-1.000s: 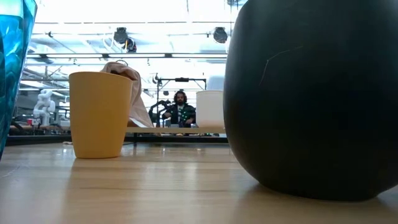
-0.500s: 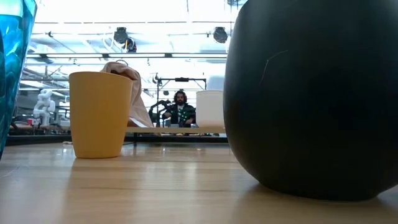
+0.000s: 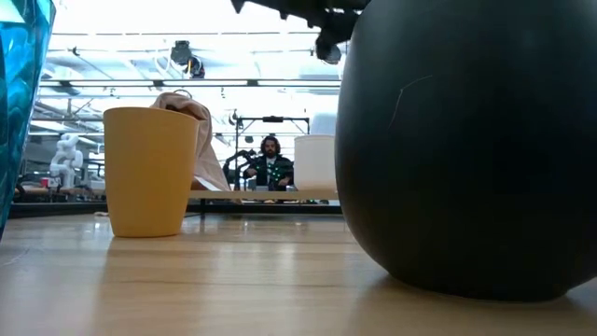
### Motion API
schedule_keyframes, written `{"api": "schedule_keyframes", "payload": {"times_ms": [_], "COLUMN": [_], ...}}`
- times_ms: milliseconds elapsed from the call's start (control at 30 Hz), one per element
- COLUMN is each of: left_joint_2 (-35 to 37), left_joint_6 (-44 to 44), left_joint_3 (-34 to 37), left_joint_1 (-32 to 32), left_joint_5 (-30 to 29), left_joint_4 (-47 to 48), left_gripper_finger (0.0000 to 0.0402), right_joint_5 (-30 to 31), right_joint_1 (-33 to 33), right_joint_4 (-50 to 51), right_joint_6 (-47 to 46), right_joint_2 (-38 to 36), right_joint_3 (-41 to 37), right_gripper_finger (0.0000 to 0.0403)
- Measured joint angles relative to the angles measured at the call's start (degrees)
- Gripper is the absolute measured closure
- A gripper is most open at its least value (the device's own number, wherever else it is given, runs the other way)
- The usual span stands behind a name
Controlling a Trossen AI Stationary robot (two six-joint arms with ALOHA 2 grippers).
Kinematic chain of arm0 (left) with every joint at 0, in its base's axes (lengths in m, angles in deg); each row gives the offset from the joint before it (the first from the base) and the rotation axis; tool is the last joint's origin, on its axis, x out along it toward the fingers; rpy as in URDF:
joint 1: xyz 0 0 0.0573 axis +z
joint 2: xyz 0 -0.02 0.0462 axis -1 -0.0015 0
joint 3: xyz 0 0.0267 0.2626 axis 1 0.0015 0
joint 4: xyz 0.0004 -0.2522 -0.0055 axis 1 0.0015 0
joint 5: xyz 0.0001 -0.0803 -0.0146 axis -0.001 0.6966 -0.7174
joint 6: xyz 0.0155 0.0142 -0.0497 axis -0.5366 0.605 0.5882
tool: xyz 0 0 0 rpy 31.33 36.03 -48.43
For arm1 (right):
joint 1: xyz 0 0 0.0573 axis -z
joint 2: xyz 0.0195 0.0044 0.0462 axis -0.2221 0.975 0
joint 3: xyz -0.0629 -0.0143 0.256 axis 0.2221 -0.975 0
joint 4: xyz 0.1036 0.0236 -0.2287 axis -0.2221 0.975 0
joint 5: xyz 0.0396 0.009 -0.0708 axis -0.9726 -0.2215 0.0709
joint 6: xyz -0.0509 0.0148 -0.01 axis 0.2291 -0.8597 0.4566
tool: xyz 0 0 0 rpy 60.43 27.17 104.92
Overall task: Stack small to large cups/mugs on shelf
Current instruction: Put the light brown cup on the shelf
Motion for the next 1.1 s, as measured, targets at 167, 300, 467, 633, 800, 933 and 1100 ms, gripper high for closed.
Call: {"api": "schedule_keyframes", "payload": {"times_ms": [167,300,467,633,800,933,1100], "left_joint_2": [-6.4,-9.6,-10.9,-10.8,-12.1,-14.6,-15.6], "left_joint_6": [-2.5,-2.6,-1.7,-1.2,-0.7,0.2,0.5], "left_joint_3": [-10.5,-12.6,-12.2,-12.0,-12.0,-11.8,-11.9], "left_joint_1": [-0.5,-1.0,-1.9,-2.1,-2.2,-2.5,-2.6], "left_joint_5": [0.0,-0.1,-0.5,-5.3,-6.1,-6.6,-7.4], "left_joint_4": [14.9,21.2,22.6,22.6,21.6,21.5,21.4], "left_gripper_finger": [0.0229,0.0229,0.0229,0.0229,0.0229,0.0229,0.0229], "right_joint_5": [0.0,0.0,-0.1,-0.2,-0.2,-0.2,-0.2], "right_joint_1": [0.0,0.0,0.0,0.0,0.0,0.0,0.0], "right_joint_4": [0.0,0.3,0.6,1.0,1.6,1.8,2.3], "right_joint_6": [0.0,0.0,0.1,0.1,0.0,0.0,-0.1], "right_joint_2": [0.0,0.0,0.0,0.0,0.0,0.0,0.1], "right_joint_3": [0.0,0.0,0.0,0.0,0.0,0.0,0.0], "right_gripper_finger": [0.0335,0.0335,0.0335,0.0335,0.0335,0.0335,0.0335]}}
